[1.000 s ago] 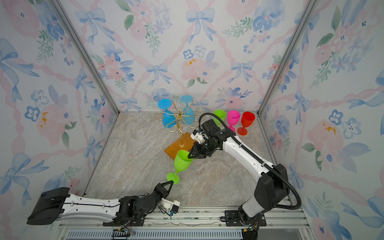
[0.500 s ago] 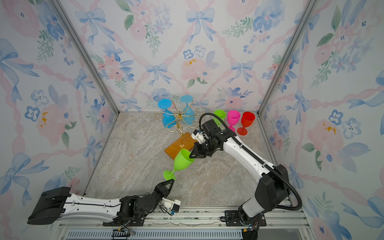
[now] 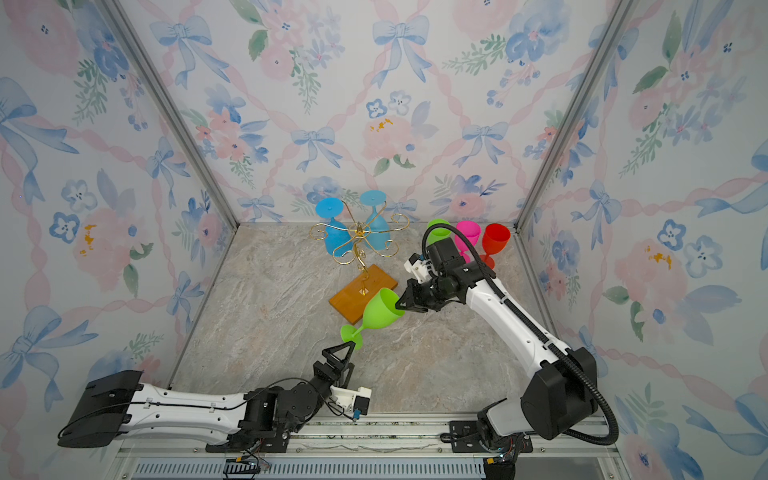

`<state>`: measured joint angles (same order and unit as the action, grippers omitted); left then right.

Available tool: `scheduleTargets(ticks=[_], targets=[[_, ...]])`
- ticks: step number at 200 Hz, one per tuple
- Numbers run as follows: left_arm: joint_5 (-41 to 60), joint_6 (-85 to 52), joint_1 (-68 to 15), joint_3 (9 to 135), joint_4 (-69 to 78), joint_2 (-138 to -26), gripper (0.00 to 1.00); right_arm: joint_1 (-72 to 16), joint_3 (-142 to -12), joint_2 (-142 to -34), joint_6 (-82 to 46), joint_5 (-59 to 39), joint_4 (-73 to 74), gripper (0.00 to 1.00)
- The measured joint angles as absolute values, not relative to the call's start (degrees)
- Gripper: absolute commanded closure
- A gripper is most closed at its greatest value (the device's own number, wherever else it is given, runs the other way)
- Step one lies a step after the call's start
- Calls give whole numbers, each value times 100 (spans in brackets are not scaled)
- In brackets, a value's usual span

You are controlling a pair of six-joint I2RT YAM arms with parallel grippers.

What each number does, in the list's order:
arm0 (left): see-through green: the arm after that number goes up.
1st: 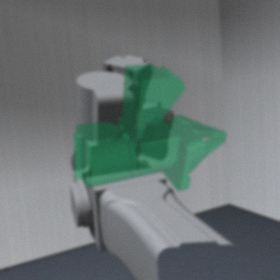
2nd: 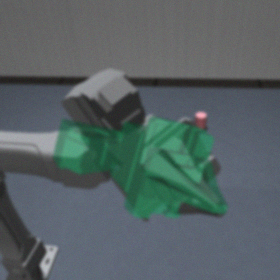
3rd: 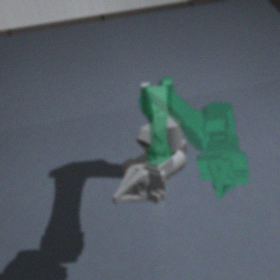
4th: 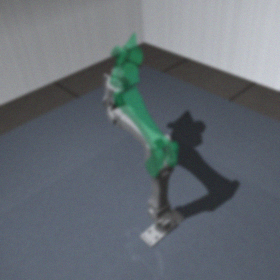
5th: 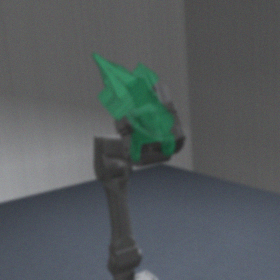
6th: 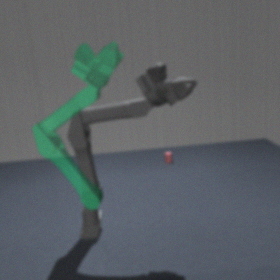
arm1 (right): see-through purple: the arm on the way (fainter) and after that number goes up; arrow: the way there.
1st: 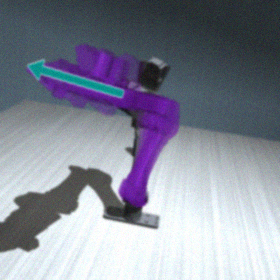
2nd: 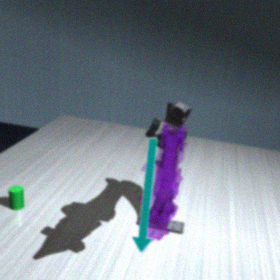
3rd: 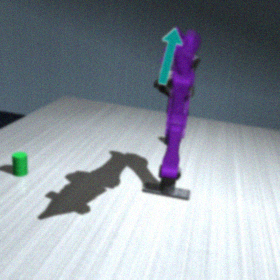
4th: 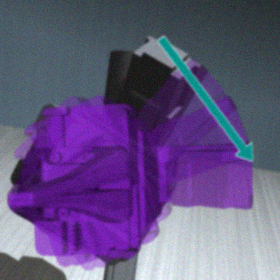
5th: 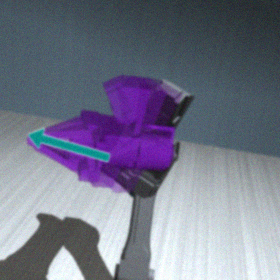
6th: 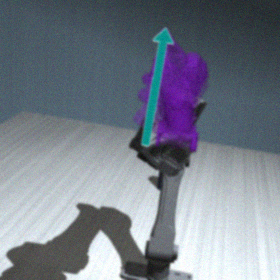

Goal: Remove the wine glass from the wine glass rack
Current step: 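Open and withdraw the left gripper while the right carries the glass toward the standing glasses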

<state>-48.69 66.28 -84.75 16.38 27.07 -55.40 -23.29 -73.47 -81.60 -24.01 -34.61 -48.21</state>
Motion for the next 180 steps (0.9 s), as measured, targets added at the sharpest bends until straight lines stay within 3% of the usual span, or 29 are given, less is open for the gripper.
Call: scheduleTargets(ticks=[64,113,137,180], targets=[[-5498,4508,-8475,2735,2600,-6449,4,-1636,-7349,-7623,-2045,-2539,-5159,100],[-5719,2196,-8202,4036,1144,-6504,2,-1444,-7738,-7599,-1682,-1575,-5537,100],[-5478,1221,-7723,4086,648,-6082,3,-1428,-8036,-7679,-1614,-1118,-5638,100],[-4272,-309,-6084,3900,108,-5041,4,-1431,-8689,-8307,-1546,-537,-5647,100]])
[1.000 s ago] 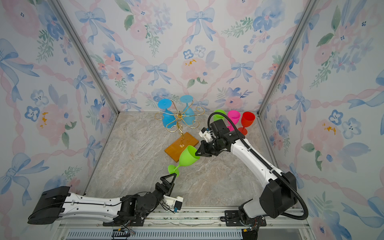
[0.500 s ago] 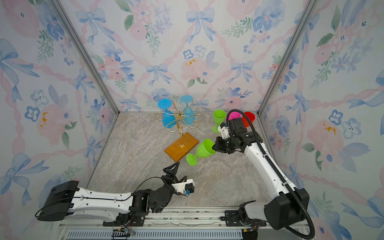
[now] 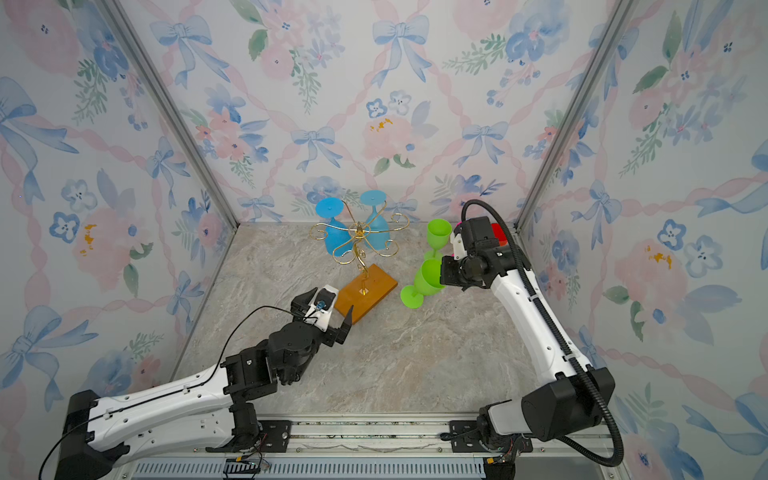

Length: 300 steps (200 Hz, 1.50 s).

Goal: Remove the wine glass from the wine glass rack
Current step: 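Open and withdraw the left gripper while the right carries the glass toward the standing glasses, then lower the lime-green glass upright beside the other lime-green glass with the right gripper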

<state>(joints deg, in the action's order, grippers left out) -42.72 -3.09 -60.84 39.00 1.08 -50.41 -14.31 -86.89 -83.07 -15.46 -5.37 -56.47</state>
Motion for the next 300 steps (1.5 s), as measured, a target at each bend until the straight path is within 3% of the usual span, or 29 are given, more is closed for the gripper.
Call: scheduleTargets(ticks=[123,203,300], targets=[[-2158,-1337,-4003,3922,-790,-5107,3,-1566,-10291,-10103,-1295,408,-5861,100],[-1892,-1431,-3857,3830,-810,-4803,3,-1699,-11218,-11172,-1299,482,-5937,100],[-1898,-1573,-3857,3887,-1074,-4493,2,-1765,-11292,-11596,-1417,502,-5909,95]])
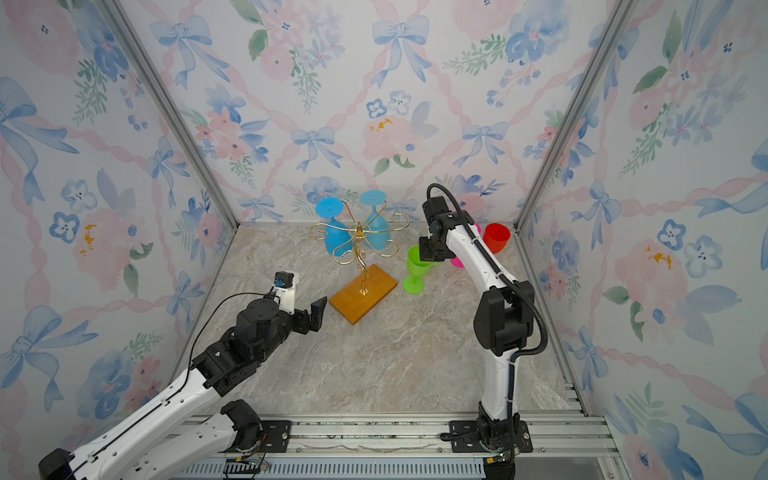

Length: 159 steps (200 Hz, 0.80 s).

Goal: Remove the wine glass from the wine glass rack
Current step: 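Lower the lime-green glass upright beside the other lime-green glass with the right gripper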

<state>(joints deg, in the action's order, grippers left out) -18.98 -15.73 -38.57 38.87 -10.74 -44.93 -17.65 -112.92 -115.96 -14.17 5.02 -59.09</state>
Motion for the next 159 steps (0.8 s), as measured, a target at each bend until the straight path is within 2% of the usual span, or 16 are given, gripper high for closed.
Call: scheduleTargets(ticks=[41,110,140,159], targets=[[-1900,-1570,-3857,4018,-1085,-4429,2,-1785,-11292,-11596,-1490,475,-5787,91],[-1900,-1570,-3857,4045,-1166,-4338,2,-1785,-11292,-11596,-1603,336,-5607,76],[-1905,-1564,-3852,4169,-1297,-4303,2,-1776,-11281,-11594,-1656,283,-5557,64],[-1953,-1551,-3822,4296,-1409,-4320,2,-1767,-11179,-11513,-1660,257,-5516,41]])
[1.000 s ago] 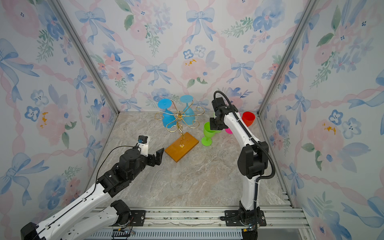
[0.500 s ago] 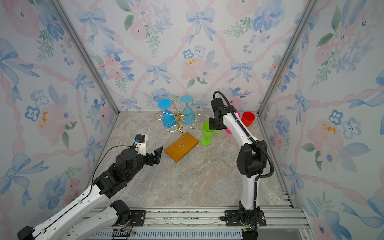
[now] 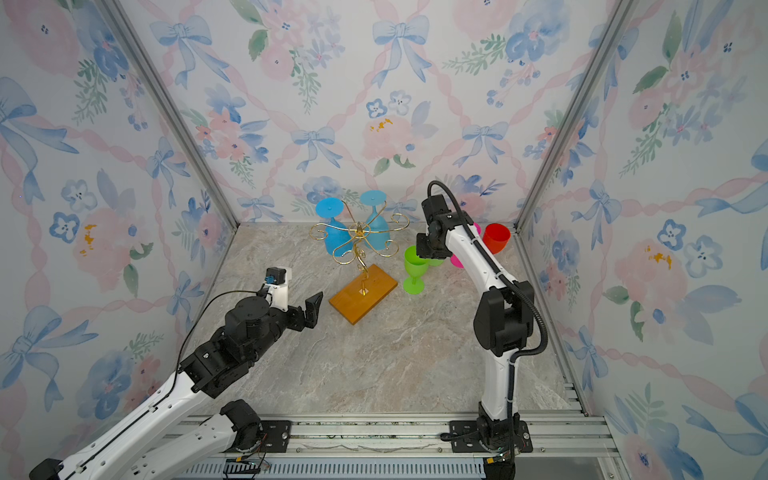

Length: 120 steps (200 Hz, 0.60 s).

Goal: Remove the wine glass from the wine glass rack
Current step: 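Lower the lime-green glass upright beside the other lime-green glass with the right gripper, then open and raise the right gripper while the left moves back toward the rack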

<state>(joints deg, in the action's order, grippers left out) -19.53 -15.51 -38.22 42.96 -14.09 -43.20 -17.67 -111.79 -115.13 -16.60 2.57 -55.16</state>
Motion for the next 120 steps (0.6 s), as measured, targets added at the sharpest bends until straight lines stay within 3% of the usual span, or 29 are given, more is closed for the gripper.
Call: scheduleTargets(ticks=[73,103,120], targets=[[-1918,-1509,-3162,4842,-1817,-4827,2,-1584,-9924,-9745,-1575,204,-5002,10],[-1721,-1533,-2777,4980,-1859,-4904,2,-1426,-9028,-8860,-1634,12,-4541,0],[-1476,-1579,-2504,5170,-1911,-5033,2,-1372,-8521,-8527,-1632,-113,-4259,1]])
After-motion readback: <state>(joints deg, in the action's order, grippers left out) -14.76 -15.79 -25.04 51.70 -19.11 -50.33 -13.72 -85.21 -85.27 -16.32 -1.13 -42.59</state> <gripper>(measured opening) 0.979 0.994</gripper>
